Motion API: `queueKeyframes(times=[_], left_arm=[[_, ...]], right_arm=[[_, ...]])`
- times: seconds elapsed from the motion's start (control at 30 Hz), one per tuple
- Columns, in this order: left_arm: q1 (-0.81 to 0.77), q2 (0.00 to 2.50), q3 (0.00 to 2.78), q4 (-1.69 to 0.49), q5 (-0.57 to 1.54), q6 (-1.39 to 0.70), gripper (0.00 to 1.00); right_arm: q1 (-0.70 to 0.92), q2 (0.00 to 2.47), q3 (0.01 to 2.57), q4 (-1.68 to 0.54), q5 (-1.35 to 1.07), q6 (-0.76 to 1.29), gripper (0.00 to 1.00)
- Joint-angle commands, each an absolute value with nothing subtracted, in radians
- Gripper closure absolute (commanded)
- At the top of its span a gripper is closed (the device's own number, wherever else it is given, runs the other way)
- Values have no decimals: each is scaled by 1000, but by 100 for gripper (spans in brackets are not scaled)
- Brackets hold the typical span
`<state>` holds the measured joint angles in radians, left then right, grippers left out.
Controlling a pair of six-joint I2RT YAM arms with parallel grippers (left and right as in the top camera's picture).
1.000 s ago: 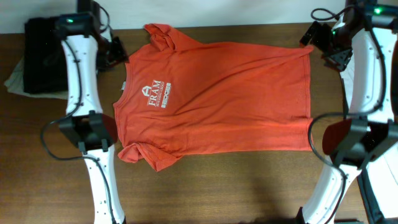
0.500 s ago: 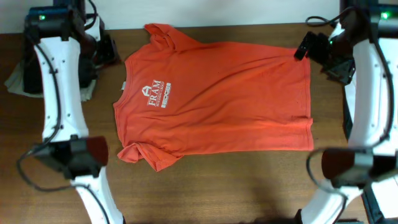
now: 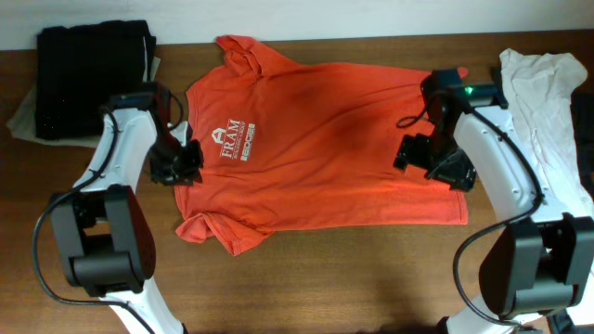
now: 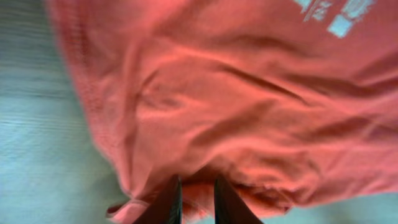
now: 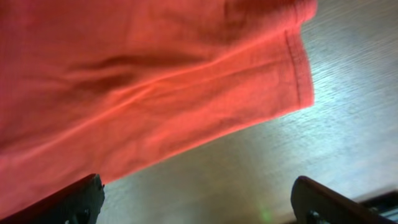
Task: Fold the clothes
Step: 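Release the shoulders and move both grippers down to the hem corners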
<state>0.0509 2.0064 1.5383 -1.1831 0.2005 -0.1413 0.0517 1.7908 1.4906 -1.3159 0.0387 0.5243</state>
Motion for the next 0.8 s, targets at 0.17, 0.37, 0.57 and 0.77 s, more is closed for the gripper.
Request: queueKeyframes(times=[0.17, 0.37, 0.57, 0.77], left_arm=[[57, 1990, 1314, -1022, 244, -164, 99], [127, 1991, 1250, -995, 278, -167, 99], [203, 1991, 1203, -1008, 297, -197, 99], [289, 1989, 1159, -1021, 316, -197, 99]], right_arm=[[-85, 1782, 1235, -1127, -90, 533, 72], [-86, 1793, 1123, -996, -136, 533, 69], [-87, 1794, 1015, -912, -154, 567, 69], [-97, 1794, 1013, -947, -135, 567, 87]])
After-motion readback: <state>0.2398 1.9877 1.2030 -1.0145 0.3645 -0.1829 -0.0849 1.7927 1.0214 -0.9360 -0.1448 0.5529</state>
